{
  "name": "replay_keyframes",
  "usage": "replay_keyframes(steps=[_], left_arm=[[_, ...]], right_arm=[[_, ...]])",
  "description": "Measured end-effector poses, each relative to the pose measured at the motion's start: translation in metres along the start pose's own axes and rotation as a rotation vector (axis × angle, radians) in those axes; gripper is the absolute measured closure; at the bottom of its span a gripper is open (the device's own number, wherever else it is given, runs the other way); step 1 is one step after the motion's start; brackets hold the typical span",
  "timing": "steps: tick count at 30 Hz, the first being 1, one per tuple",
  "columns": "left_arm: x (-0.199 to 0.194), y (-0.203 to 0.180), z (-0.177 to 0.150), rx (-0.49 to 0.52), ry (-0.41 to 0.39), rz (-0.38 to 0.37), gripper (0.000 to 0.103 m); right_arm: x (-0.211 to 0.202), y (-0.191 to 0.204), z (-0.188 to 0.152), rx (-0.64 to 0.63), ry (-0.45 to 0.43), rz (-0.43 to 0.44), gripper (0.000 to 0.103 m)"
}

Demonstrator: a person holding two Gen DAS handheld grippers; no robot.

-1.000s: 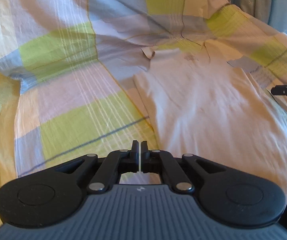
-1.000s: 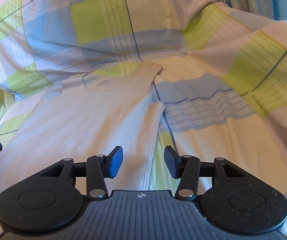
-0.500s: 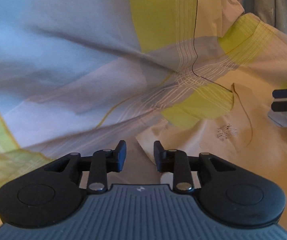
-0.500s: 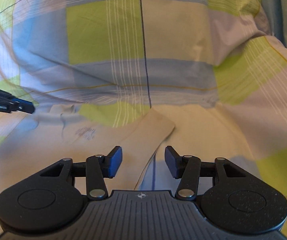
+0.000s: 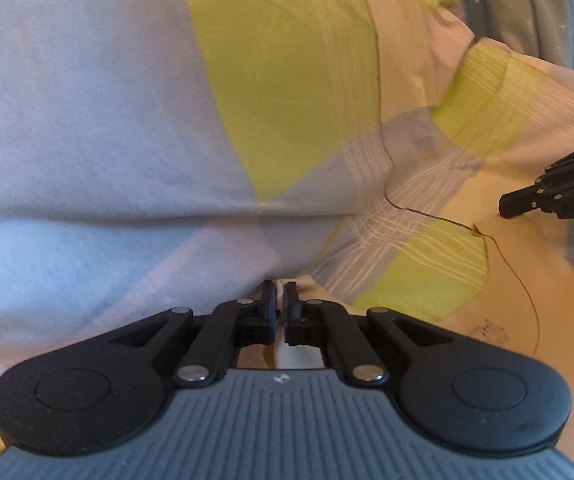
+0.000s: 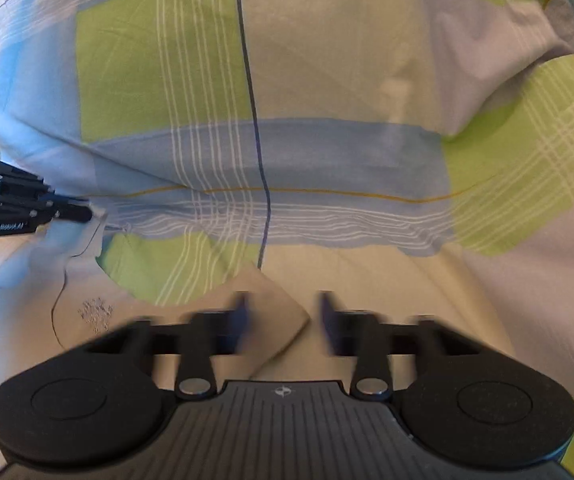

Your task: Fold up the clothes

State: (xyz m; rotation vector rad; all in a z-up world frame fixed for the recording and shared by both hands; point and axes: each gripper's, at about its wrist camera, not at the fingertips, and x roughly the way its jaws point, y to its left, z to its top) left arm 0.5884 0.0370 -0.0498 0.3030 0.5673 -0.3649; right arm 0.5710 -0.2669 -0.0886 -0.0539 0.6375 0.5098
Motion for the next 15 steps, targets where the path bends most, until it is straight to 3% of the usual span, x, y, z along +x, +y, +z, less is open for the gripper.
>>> replay_keyframes(steps=[7, 9, 12, 15], left_arm=[[-0.012, 0.005, -0.005, -0.019, -0.010, 0.015, 0.088], [-0.020, 0.009, -0.007, -0.043, -0.019, 0.016, 0.088], [-0.026, 0.009, -0.015, -0.057, 0.010, -0.009, 0.085], [-0.017, -0.003, -0.029, 0.011, 0.074, -0.011, 0.085]], right_arm=[[0.010, 0.012, 0.013, -0.057, -0.036, -0.144, 0.101], [-0.001, 0.017, 0.009, -0.055, -0.054, -0.147, 0.088], [-0.012, 0.019, 0.002, -0.046, -0.056, -0.107, 0.053], [-0.005, 0.015, -0.003, -0.027, 0.030, -0.060, 0.051]])
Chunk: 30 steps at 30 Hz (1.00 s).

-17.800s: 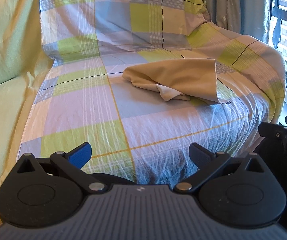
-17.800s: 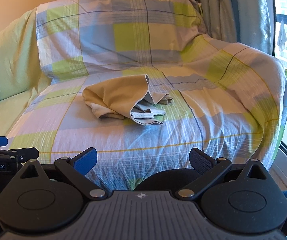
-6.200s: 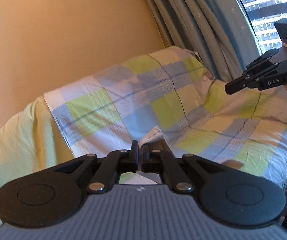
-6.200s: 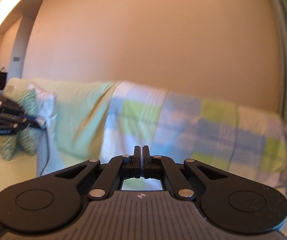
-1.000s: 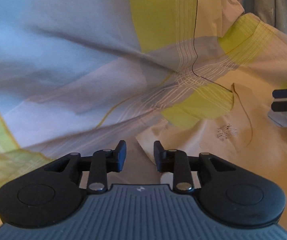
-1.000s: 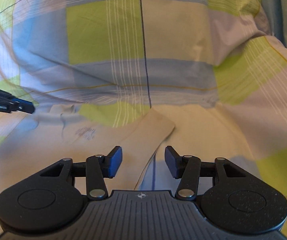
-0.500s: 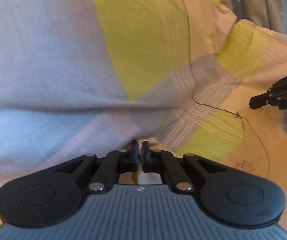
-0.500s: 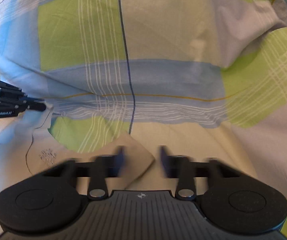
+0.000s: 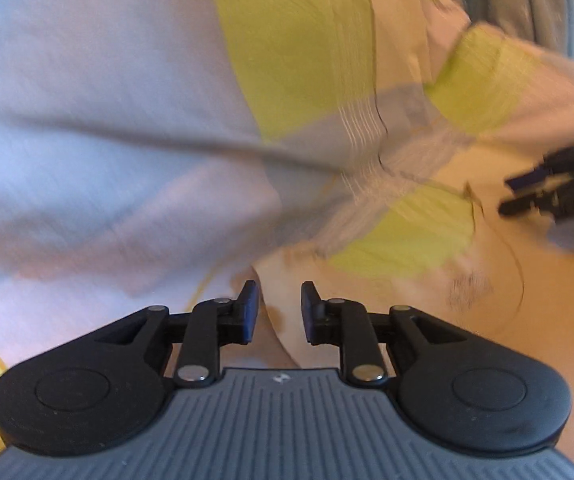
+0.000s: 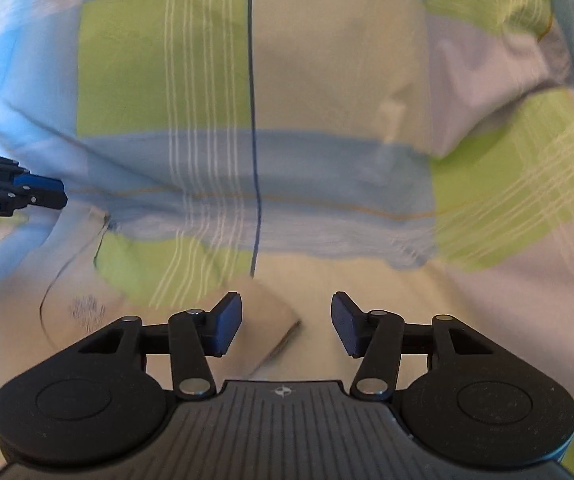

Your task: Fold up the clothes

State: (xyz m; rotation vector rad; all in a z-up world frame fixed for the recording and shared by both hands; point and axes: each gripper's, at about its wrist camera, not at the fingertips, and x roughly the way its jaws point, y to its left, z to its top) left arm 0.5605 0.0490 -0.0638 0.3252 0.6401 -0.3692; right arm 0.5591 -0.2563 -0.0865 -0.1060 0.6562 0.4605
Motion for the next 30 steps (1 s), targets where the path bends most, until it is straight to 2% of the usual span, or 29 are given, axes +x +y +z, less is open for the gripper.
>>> replay_keyframes(steps=[2, 5, 6, 8, 12, 13, 17, 22, 26, 30], left_arm=[[0.006, -0.005, -0.004, 0.023, 0.013, 0.029, 0.084], [0.010, -0.007, -0.002, 0.024, 0.008, 0.085, 0.083], [0.010, -0.006, 0.000, 0.010, 0.004, 0.101, 0.083], [0.001, -0.001, 0.003, -0.025, -0.012, 0.096, 0.083], [-0.033, -0.003, -0.002, -0.027, -0.014, 0.079, 0.083], [-0.045, -0.003, -0.006, -0.029, -0.015, 0.072, 0.083], [-0.097, -0.012, -0.031, -0.065, 0.001, 0.018, 0.083], [-0.162, -0.029, -0.085, -0.115, 0.066, -0.018, 0.080], [-0.200, -0.038, -0.136, -0.203, 0.133, -0.041, 0.080], [-0.229, -0.049, -0.168, -0.198, 0.151, -0.038, 0.079]], right_arm=[[0.012, -0.008, -0.003, 0.040, 0.046, 0.027, 0.051], [0.023, -0.015, 0.004, 0.033, 0.025, 0.017, 0.091], [0.027, -0.014, 0.007, 0.027, 0.022, 0.004, 0.096], [0.031, -0.011, 0.011, 0.001, 0.006, -0.044, 0.096], [0.005, -0.004, 0.008, 0.014, -0.058, -0.150, 0.093], [-0.005, -0.001, 0.007, 0.009, -0.064, -0.160, 0.087], [-0.057, 0.017, -0.008, 0.017, -0.054, -0.127, 0.072], [-0.124, 0.065, -0.058, 0.103, 0.018, -0.012, 0.061], [-0.164, 0.114, -0.102, 0.116, 0.109, 0.052, 0.058], [-0.188, 0.142, -0.141, 0.141, 0.178, 0.062, 0.055]])
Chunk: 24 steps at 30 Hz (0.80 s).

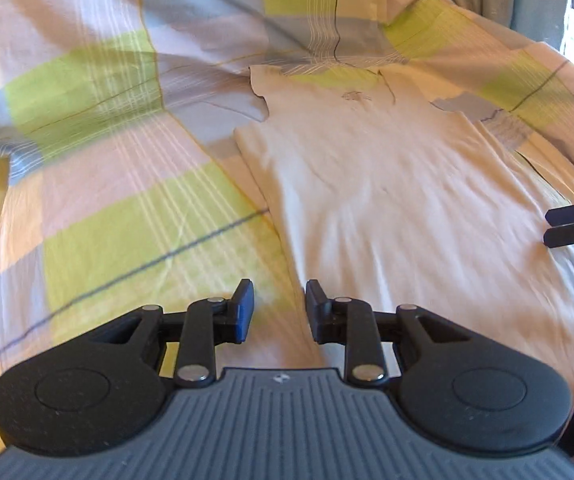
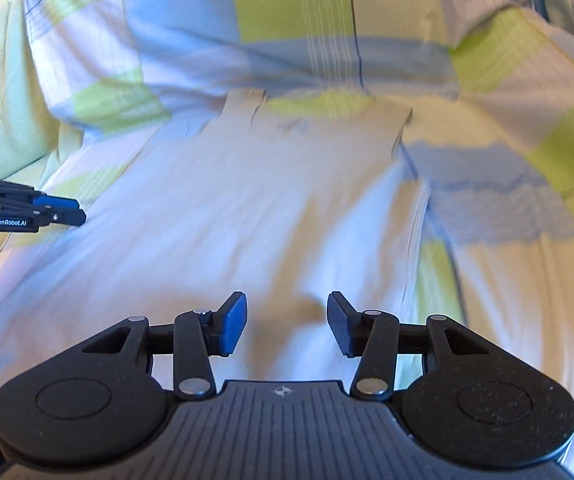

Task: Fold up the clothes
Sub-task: 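Raise both open grippers away from the flattened T-shirt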

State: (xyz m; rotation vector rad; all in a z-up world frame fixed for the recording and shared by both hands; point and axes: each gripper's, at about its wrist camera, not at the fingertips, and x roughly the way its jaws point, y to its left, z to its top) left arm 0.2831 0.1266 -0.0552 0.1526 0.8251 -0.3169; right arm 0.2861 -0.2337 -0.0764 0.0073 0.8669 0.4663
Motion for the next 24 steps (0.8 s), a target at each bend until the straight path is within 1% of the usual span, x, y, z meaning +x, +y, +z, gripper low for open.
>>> replay_keyframes(steps=[1, 3, 6, 8, 9, 10, 12, 14, 16, 17, 18, 19, 20, 22, 24], left_arm=[[-0.007, -0.001, -0.006, 0.008, 0.004, 0.008, 0.078], [-0.019, -0.001, -0.015, 0.026, 0.018, 0.025, 0.077], [-0.039, 0.000, -0.028, 0.076, 0.046, 0.066, 0.079], [-0.057, -0.004, -0.037, 0.103, 0.039, 0.047, 0.078], [-0.067, -0.007, -0.042, 0.124, 0.031, 0.028, 0.076], [-0.076, -0.012, -0.046, 0.157, 0.023, 0.013, 0.074], [-0.092, -0.026, -0.057, 0.260, 0.012, -0.006, 0.067], [-0.103, -0.040, -0.068, 0.375, 0.002, 0.007, 0.065], [-0.111, -0.051, -0.080, 0.481, 0.001, 0.013, 0.065], [-0.115, -0.057, -0.088, 0.549, -0.011, 0.031, 0.061], [-0.115, -0.062, -0.094, 0.608, -0.010, 0.048, 0.056], [-0.114, -0.066, -0.100, 0.659, -0.002, 0.059, 0.052], [-0.111, -0.070, -0.105, 0.701, 0.011, 0.070, 0.050], [-0.103, -0.077, -0.113, 0.755, 0.036, 0.064, 0.050], [-0.095, -0.084, -0.118, 0.782, 0.024, 0.062, 0.052]], right_arm=[[-0.003, 0.004, -0.011, 0.010, 0.016, 0.004, 0.055], [-0.013, 0.010, -0.027, -0.008, 0.021, -0.022, 0.055], [-0.028, 0.012, -0.041, -0.012, 0.067, -0.069, 0.055], [-0.038, 0.012, -0.049, 0.014, 0.086, -0.103, 0.055], [-0.044, 0.014, -0.053, 0.024, 0.088, -0.118, 0.055], [-0.051, 0.017, -0.057, 0.029, 0.075, -0.119, 0.054], [-0.065, 0.030, -0.065, 0.020, 0.046, -0.099, 0.054], [-0.077, 0.047, -0.072, -0.012, 0.024, -0.086, 0.053], [-0.087, 0.066, -0.080, -0.071, 0.006, -0.073, 0.050], [-0.091, 0.074, -0.084, -0.101, -0.003, -0.067, 0.049], [-0.094, 0.081, -0.087, -0.126, -0.008, -0.065, 0.045], [-0.097, 0.088, -0.091, -0.152, -0.013, -0.063, 0.043], [-0.100, 0.095, -0.094, -0.177, -0.017, -0.061, 0.043], [-0.100, 0.103, -0.098, -0.199, -0.013, -0.056, 0.038], [-0.099, 0.107, -0.101, -0.199, -0.010, -0.052, 0.038]])
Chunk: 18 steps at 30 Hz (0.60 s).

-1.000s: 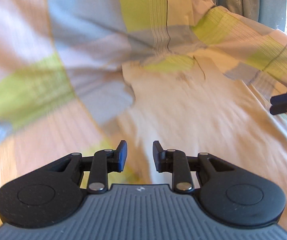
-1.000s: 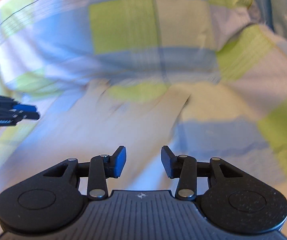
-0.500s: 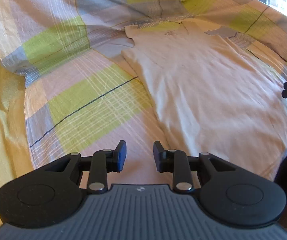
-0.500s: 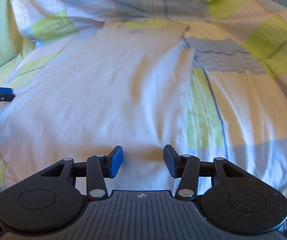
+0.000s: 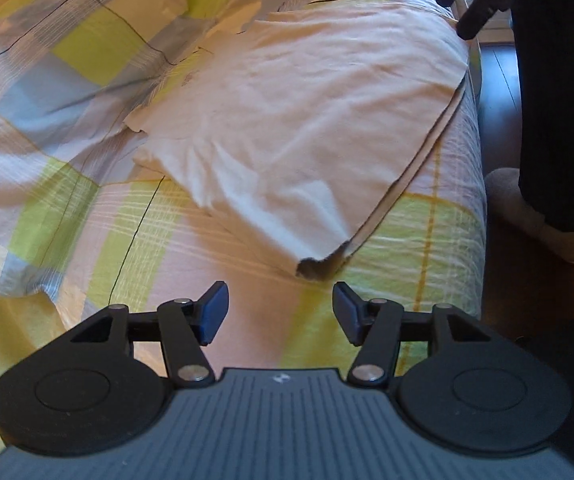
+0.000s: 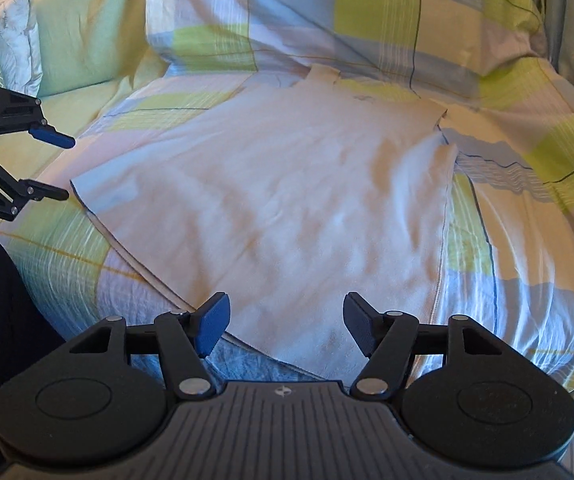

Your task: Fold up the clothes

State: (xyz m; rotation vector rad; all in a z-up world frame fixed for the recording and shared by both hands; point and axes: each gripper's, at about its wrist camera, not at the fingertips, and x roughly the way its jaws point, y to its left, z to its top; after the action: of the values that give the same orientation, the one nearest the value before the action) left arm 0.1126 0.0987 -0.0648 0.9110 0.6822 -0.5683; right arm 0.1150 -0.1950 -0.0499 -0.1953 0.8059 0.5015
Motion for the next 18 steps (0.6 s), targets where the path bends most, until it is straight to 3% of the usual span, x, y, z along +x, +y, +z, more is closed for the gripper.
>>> replay_keyframes(steps=[3, 7, 8, 9, 10, 13, 18], left_arm=[[0.010, -0.001, 0.008, -0.048, -0.025, -0.011, 0.064], [0.011, 0.017, 0.015, -0.222, -0.033, -0.038, 0.065], [0.011, 0.020, 0.014, -0.250, -0.022, -0.030, 0.077], [0.012, 0.022, 0.013, -0.271, -0.006, -0.021, 0.097], [0.012, 0.024, 0.011, -0.291, 0.009, -0.016, 0.101], [0.009, 0.025, 0.005, -0.345, 0.038, -0.008, 0.101], [0.003, 0.013, 0.005, -0.286, 0.069, 0.011, 0.101]], right_arm=[[0.002, 0.002, -0.001, 0.013, -0.004, 0.002, 0.038], [0.003, 0.004, -0.001, -0.003, -0.008, 0.000, 0.038], [0.002, 0.005, 0.000, -0.006, -0.011, 0.002, 0.038], [0.002, 0.006, 0.000, -0.007, -0.017, 0.001, 0.038], [0.002, 0.006, 0.000, -0.009, -0.023, 0.001, 0.038], [0.005, 0.008, -0.003, -0.008, -0.023, -0.011, 0.038], [0.011, 0.005, -0.014, 0.029, 0.006, -0.089, 0.038]])
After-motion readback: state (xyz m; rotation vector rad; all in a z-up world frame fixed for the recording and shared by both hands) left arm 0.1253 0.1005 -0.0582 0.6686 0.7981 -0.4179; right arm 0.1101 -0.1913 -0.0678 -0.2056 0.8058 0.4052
